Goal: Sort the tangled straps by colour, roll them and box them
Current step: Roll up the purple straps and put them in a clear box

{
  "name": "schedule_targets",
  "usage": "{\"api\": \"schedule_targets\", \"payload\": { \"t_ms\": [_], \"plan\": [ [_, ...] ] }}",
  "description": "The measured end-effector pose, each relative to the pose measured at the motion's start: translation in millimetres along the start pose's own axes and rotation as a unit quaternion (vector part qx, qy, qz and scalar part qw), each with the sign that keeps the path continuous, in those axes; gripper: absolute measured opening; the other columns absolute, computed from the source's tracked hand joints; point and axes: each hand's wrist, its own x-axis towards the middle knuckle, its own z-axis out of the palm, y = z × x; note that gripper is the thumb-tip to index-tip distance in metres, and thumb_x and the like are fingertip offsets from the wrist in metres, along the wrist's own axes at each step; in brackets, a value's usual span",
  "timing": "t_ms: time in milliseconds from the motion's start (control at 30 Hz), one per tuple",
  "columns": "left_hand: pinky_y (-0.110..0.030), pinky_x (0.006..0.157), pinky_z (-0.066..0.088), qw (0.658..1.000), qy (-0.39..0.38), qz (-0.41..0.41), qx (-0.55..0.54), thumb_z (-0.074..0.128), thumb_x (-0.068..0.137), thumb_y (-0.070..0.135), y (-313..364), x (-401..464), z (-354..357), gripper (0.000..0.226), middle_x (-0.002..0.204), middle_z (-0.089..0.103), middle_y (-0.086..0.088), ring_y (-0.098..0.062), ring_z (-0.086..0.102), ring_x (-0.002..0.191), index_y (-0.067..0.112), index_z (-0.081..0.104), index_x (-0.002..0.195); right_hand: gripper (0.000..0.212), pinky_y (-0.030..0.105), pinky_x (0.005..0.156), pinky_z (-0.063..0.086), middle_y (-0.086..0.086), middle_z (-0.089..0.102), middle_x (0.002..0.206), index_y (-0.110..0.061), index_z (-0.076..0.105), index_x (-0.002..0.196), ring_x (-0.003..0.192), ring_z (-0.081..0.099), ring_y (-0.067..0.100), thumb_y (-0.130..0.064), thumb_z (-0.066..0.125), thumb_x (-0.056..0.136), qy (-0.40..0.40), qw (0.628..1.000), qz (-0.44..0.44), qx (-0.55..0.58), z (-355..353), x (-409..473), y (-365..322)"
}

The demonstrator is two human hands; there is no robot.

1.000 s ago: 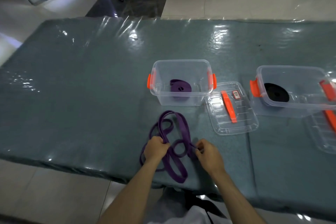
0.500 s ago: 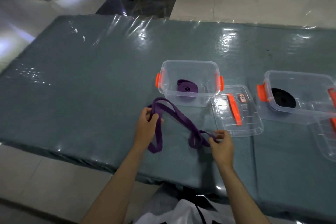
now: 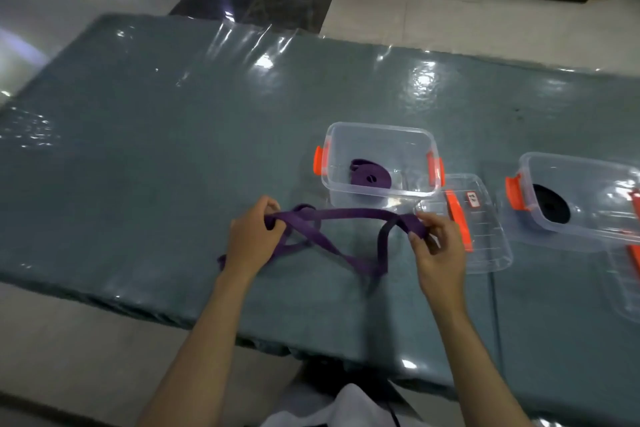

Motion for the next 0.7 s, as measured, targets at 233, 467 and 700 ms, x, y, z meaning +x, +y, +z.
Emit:
{"api": "schedule_targets", "payload": {
  "t_ms": [233, 467, 700],
  "plan": [
    [-0.045, 0.106, 0.047, 0.975, -0.170, -0.017, 0.144, 0.070, 0.088, 0.011, -17.0, 10.7, 22.1, 0.042, 0.130, 0.069, -0.002, -0.030, 0.061, 0.126, 0.024, 0.065, 0.128, 0.035, 0.028, 0.094, 0.058, 0.000, 0.068, 0.118, -0.025, 0.066, 0.117, 0.105, 0.069, 0.017, -0.010, 0.077, 0.087, 0.008, 0.991, -0.059, 0.116, 5.7, 19.2, -60.9],
    [-0.018, 0.111, 0.036, 0.900, -0.367, 0.085, -0.220, 0.085, 0.087, 0.021, 59.0, 10.5, 33.7, 0.083, 0.157, 0.045, 0.016, 0.000, 0.039, 0.147, 0.044, 0.043, 0.155, 0.036, 0.025, 0.089, 0.058, 0.002, 0.072, 0.118, -0.028, 0.066, 0.114, 0.104, 0.071, 0.019, -0.008, 0.081, 0.087, -0.004, 0.986, -0.071, 0.148, 8.8, 27.6, -88.7],
    [-0.025, 0.107, 0.052, 0.868, -0.298, 0.140, -0.372, 0.074, 0.099, 0.017, 123.8, 9.6, 31.7, 0.034, 0.120, 0.079, 0.001, -0.015, 0.072, 0.120, 0.019, 0.071, 0.133, 0.032, 0.039, 0.099, 0.059, 0.014, 0.072, 0.124, -0.021, 0.070, 0.116, 0.115, 0.071, 0.036, -0.004, 0.079, 0.090, -0.013, 0.981, -0.082, 0.173, 11.4, 40.1, -113.7]
  ]
}}
